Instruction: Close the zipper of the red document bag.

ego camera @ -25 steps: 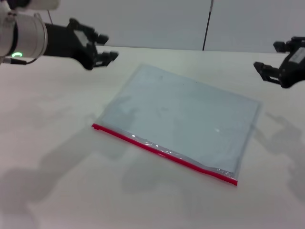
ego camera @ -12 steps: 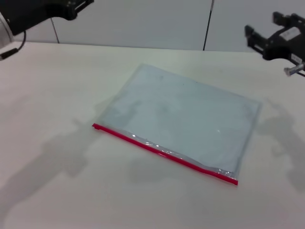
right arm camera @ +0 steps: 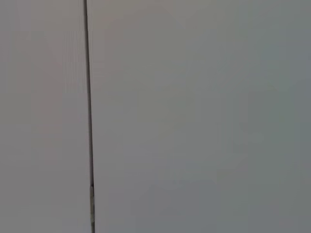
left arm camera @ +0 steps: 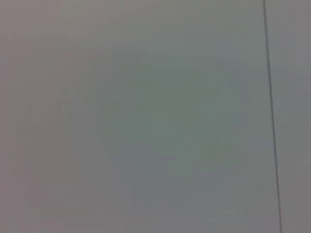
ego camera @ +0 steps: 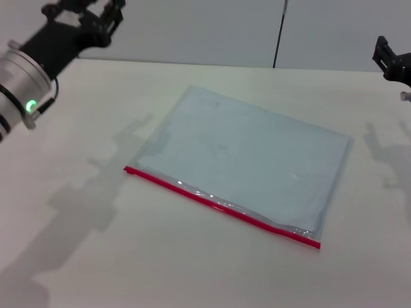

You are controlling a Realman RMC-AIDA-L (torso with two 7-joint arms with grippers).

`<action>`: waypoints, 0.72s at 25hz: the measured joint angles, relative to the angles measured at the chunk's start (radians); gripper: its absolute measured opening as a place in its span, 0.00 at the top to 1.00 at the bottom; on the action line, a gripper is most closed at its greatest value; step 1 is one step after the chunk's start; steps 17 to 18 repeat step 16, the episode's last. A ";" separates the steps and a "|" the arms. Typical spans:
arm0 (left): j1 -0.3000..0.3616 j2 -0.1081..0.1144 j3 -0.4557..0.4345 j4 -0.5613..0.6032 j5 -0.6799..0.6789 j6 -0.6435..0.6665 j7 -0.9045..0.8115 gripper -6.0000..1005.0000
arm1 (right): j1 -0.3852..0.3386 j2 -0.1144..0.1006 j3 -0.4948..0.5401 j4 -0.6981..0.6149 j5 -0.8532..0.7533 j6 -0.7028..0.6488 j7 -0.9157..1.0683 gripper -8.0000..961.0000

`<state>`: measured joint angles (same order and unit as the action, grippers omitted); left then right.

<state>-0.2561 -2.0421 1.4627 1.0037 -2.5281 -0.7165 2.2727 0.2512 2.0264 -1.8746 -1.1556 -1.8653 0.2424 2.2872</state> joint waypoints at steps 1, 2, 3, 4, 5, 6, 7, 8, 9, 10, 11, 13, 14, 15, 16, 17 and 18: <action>-0.003 0.000 0.024 -0.015 -0.036 0.015 0.036 0.56 | 0.003 0.000 -0.013 0.007 0.001 0.021 0.004 0.28; -0.003 0.000 0.024 -0.015 -0.036 0.015 0.036 0.56 | 0.005 0.000 -0.029 0.013 0.003 0.043 0.007 0.28; -0.005 0.001 0.046 -0.032 -0.082 0.028 0.075 0.56 | 0.007 0.000 -0.041 0.017 0.005 0.063 0.008 0.28; -0.005 0.001 0.058 -0.043 -0.121 0.032 0.105 0.56 | 0.007 0.000 -0.041 0.017 0.005 0.063 0.008 0.28; -0.006 0.001 0.058 -0.044 -0.124 0.032 0.107 0.56 | 0.009 0.000 -0.044 0.019 0.006 0.069 0.008 0.28; -0.006 0.002 0.059 -0.044 -0.129 0.032 0.109 0.56 | 0.011 0.000 -0.045 0.020 0.007 0.071 0.009 0.28; -0.005 0.003 0.059 -0.044 -0.132 0.032 0.110 0.56 | 0.013 0.000 -0.045 0.022 0.007 0.072 0.012 0.28; -0.005 0.004 0.059 -0.044 -0.134 0.032 0.111 0.56 | 0.013 0.000 -0.045 0.024 0.007 0.072 0.014 0.28; -0.004 0.004 0.060 -0.045 -0.135 0.032 0.112 0.56 | 0.014 0.000 -0.046 0.027 0.008 0.073 0.017 0.28; -0.004 0.004 0.060 -0.045 -0.135 0.033 0.112 0.56 | 0.015 0.000 -0.046 0.029 0.008 0.073 0.019 0.28; -0.003 0.004 0.060 -0.045 -0.136 0.033 0.112 0.56 | 0.015 0.000 -0.046 0.030 0.008 0.074 0.020 0.28; -0.003 0.005 0.060 -0.045 -0.137 0.033 0.113 0.56 | 0.015 0.000 -0.046 0.031 0.008 0.075 0.021 0.28; -0.003 0.005 0.060 -0.045 -0.137 0.032 0.111 0.56 | 0.015 0.000 -0.046 0.032 0.008 0.076 0.021 0.28; -0.003 0.005 0.060 -0.046 -0.137 0.030 0.109 0.56 | 0.016 0.000 -0.046 0.032 0.008 0.076 0.022 0.28; -0.003 0.005 0.060 -0.046 -0.138 0.028 0.108 0.56 | 0.016 0.000 -0.046 0.033 0.009 0.077 0.022 0.28; -0.003 0.005 0.060 -0.046 -0.138 0.028 0.108 0.56 | 0.016 0.000 -0.046 0.033 0.009 0.077 0.022 0.28; -0.003 0.005 0.060 -0.046 -0.138 0.028 0.108 0.56 | 0.016 0.000 -0.046 0.033 0.009 0.077 0.022 0.28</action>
